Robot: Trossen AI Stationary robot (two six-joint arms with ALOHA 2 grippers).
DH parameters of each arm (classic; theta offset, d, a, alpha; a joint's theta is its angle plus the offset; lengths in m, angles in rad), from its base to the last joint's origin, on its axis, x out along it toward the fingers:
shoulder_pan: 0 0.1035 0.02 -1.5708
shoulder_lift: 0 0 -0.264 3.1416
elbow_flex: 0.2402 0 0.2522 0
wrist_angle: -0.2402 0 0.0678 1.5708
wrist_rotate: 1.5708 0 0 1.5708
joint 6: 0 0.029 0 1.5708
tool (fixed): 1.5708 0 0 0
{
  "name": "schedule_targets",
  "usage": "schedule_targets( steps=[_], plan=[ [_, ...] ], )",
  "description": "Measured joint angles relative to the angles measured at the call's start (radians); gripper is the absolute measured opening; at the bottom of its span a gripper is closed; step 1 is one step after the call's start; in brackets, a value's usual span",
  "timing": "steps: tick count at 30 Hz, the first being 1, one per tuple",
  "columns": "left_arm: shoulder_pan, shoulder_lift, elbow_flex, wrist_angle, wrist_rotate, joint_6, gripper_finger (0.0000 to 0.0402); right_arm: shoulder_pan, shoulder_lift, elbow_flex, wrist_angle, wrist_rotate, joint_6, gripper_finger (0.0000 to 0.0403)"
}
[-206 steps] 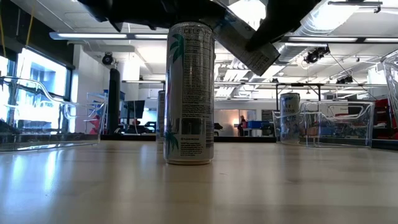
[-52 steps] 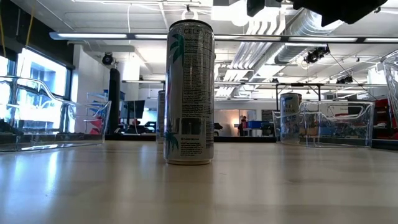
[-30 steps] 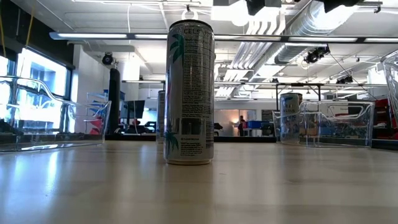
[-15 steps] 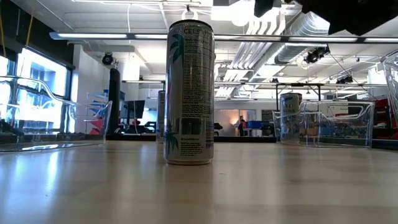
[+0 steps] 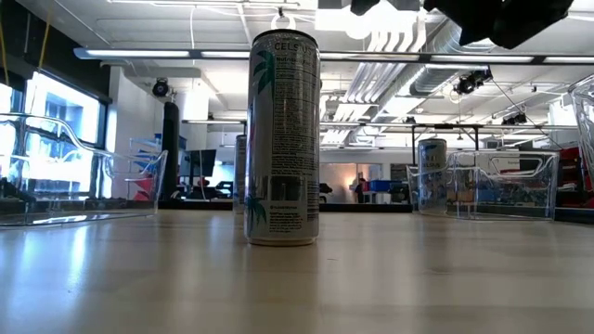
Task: Sort soda cans
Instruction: Put the white-blue soda can into the top transparent bin
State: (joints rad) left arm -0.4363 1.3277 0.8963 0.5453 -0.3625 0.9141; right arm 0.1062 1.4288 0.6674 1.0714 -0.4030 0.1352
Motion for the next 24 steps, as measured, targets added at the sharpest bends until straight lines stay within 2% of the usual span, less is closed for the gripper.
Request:
schedule_targets(
  steps=[7, 12, 14, 17, 19, 21, 24],
  plan=[
    [-0.004, -0.001, 0.0, -0.001, -0.008, -0.001, 0.0248, 0.005, 0.0, 0.0, 0.01, 0.005, 0.012, 0.0242],
    [-0.004, -0.002, 0.001, -0.009, -0.029, -0.008, 0.0276, 0.005, -0.006, 0.0, 0.008, 0.019, 0.041, 0.0239],
    [-0.004, -0.003, 0.002, -0.025, -0.068, -0.003, 0.0287, 0.005, -0.031, 0.0, -0.036, 0.047, 0.049, 0.0239],
    [-0.001, -0.005, 0.002, -0.077, -0.199, 0.0, 0.0297, 0.007, -0.111, 0.0, -0.17, 0.113, 0.039, 0.0239],
    [0.0, -0.011, 0.001, -0.13, -0.295, -0.003, 0.03, 0.009, -0.183, 0.002, -0.289, 0.209, 0.033, 0.0239],
    [-0.001, -0.014, 0.001, -0.194, -0.396, -0.029, 0.0301, 0.009, -0.26, 0.034, -0.478, 0.303, 0.026, 0.0239],
    [0.001, -0.014, 0.0, -0.318, -0.526, -0.106, 0.0302, 0.011, -0.35, 0.148, -0.876, 0.487, -0.007, 0.0239]
  ],
)
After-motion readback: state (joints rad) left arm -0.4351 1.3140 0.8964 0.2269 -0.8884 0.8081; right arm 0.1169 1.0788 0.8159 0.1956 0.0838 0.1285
